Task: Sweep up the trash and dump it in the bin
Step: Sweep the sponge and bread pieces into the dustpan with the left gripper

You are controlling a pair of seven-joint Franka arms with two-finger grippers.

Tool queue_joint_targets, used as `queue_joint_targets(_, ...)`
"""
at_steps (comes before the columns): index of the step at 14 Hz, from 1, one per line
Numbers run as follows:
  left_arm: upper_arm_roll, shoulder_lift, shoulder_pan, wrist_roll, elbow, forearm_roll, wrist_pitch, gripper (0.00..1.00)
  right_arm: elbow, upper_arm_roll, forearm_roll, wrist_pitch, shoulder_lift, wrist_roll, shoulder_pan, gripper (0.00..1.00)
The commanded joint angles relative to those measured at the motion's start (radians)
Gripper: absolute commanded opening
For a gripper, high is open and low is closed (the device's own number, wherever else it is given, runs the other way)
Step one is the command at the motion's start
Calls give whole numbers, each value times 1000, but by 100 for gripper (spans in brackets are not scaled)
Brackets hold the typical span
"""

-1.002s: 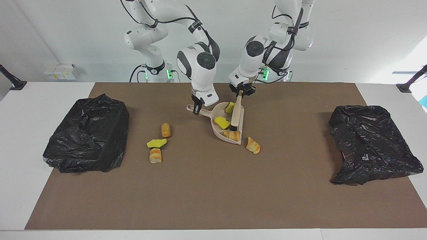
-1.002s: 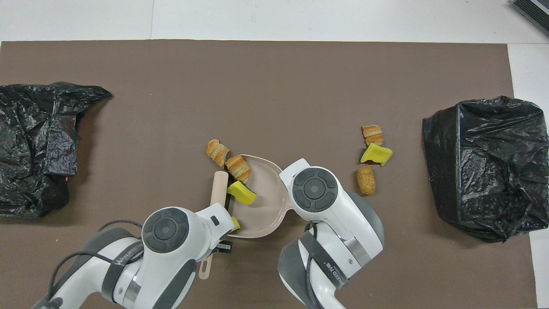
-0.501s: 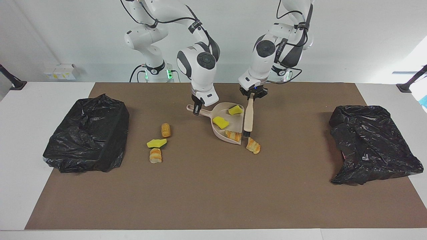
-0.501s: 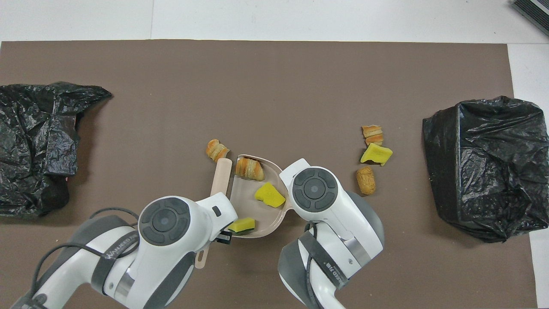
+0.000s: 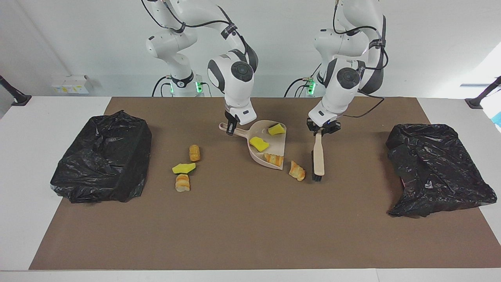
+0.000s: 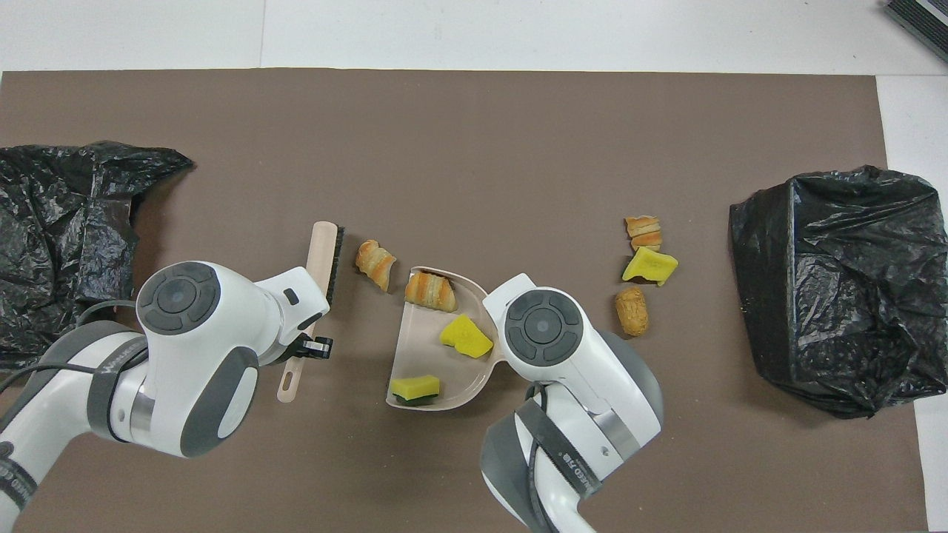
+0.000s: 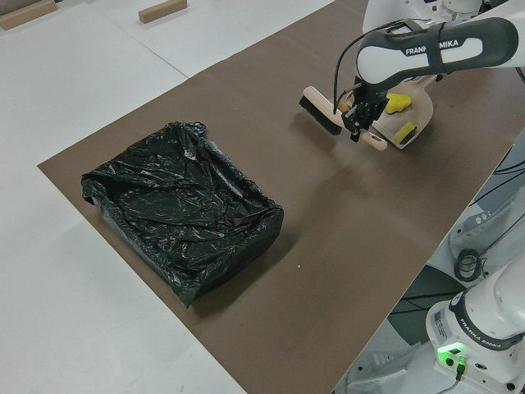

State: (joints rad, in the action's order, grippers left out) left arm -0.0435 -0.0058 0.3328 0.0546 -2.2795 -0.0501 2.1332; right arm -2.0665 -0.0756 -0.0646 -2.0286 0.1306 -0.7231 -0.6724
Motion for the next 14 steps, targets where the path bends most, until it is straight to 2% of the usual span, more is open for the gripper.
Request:
queue_joint_targets(1, -13, 15, 15, -118, 9, 21, -18, 0, -9, 0, -17, -24, 3, 39, -3, 0)
queue_joint_targets(6, -19, -25, 133, -292, 5, 21, -177, 0, -15, 0, -17, -24, 1, 44, -3, 0)
queue_joint_targets(9, -19, -36, 209, -274, 5, 19, -180, 0, -15, 0, -17, -24, 0, 44, -3, 0)
queue_joint_targets(12, -10, -30, 183, -263, 6, 18, -173, 0, -15, 0, -17, -24, 0, 44, -3, 0)
queue_joint_targets(14, -10, -20, 117, -185, 9, 19, -156, 0, -15, 0, -17, -25, 0, 44, -3, 0)
